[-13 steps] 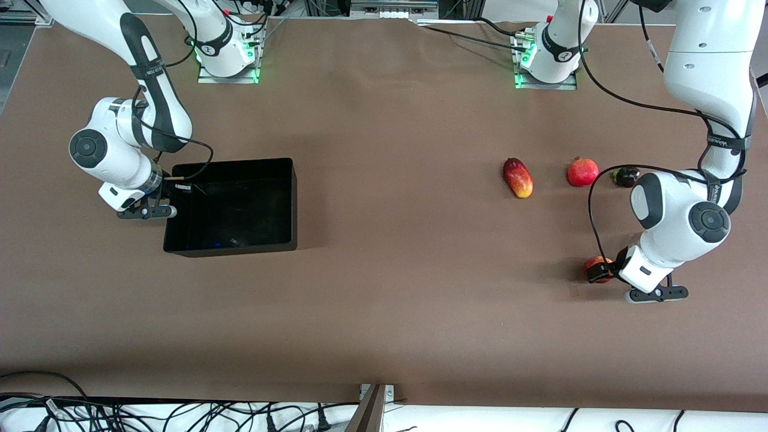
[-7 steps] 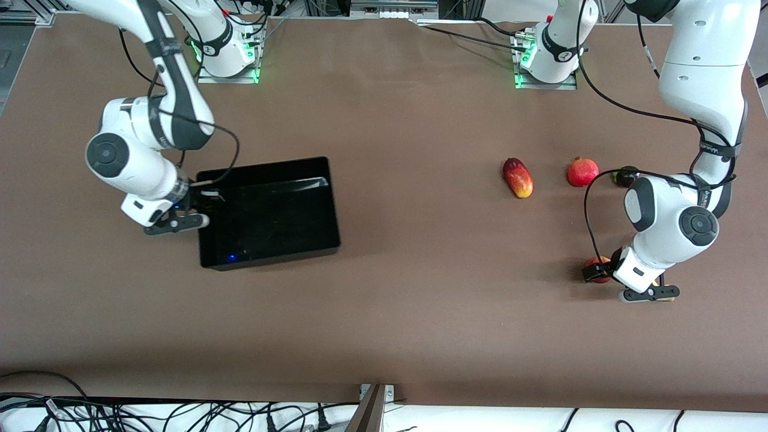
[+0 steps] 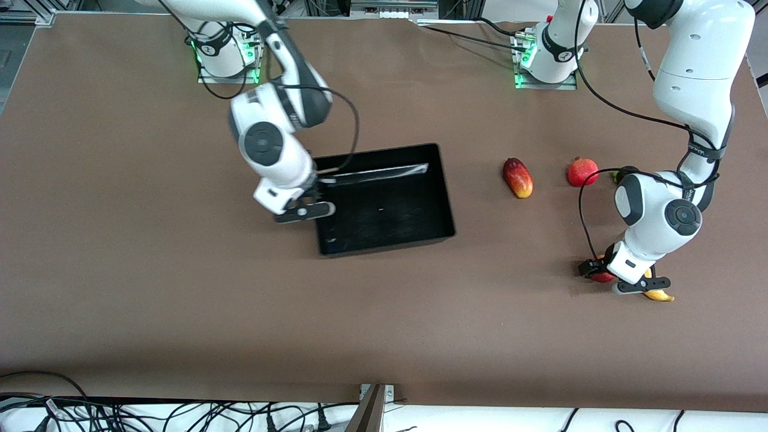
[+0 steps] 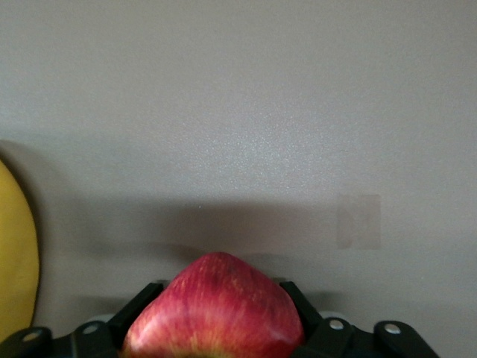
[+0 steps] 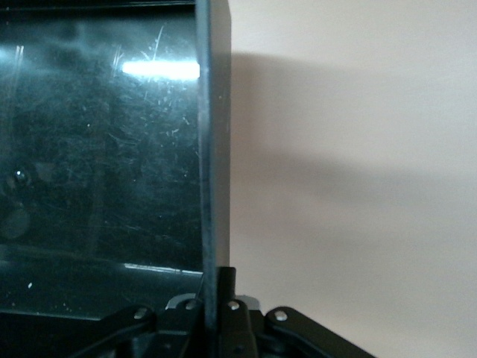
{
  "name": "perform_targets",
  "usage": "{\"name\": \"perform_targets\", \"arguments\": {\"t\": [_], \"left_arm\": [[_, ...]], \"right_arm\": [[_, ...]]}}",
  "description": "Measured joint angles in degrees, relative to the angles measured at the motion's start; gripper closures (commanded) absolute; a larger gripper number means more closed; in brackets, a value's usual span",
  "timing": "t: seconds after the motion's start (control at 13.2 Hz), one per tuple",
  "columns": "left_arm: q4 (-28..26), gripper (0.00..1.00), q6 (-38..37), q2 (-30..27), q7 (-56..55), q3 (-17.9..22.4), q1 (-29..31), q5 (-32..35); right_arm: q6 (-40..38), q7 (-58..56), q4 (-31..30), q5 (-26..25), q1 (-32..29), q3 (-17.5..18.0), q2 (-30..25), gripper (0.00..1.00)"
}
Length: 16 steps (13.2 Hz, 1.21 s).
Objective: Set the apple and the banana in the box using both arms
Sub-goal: 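Drag the box toward the fruit while the left gripper carries the apple over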
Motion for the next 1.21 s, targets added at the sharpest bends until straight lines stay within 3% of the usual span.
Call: {"name": "perform_targets", "arguments": {"t": [0.3, 0.61, 0.68, 0.76, 0.83, 1.21], "left_arm": [[-0.14, 1.0, -1.1, -1.07, -0.72, -0.15, -0.13, 0.0], [0.24, 1.0, -21.42, -12.82, -10.84, -1.4, -4.27, -0.01], [0.14, 1.0, -26.01, -15.9, -14.8, -1.79, -6.25, -0.01], [-0.11, 1.0, -29.4, -18.49, -19.73, -2.23, -8.72, -0.01], [-0.49, 1.0, -30.92, -19.92, -24.49, -2.55, -11.31, -0.01], [-2.02, 1.0, -30.22, -17.48, -38.62, -5.11, -20.97, -0.01]], "right_arm": [[3.07, 10.8, 9.13, 1.22, 7.05, 0.06, 9.42, 1.0], [10.65, 16.65, 11.27, 1.33, 9.68, 0.26, 14.89, 1.0], [11.12, 17.21, 11.34, 1.42, 9.71, 0.33, 15.37, 0.89], [11.33, 17.62, 11.41, 1.53, 9.69, 0.32, 15.47, 0.26], [11.48, 17.8, 11.56, 1.64, 9.67, 0.32, 15.46, 0.0], [10.5, 17.82, 13.44, 1.74, 9.12, -0.25, 13.97, 0.0]]}}
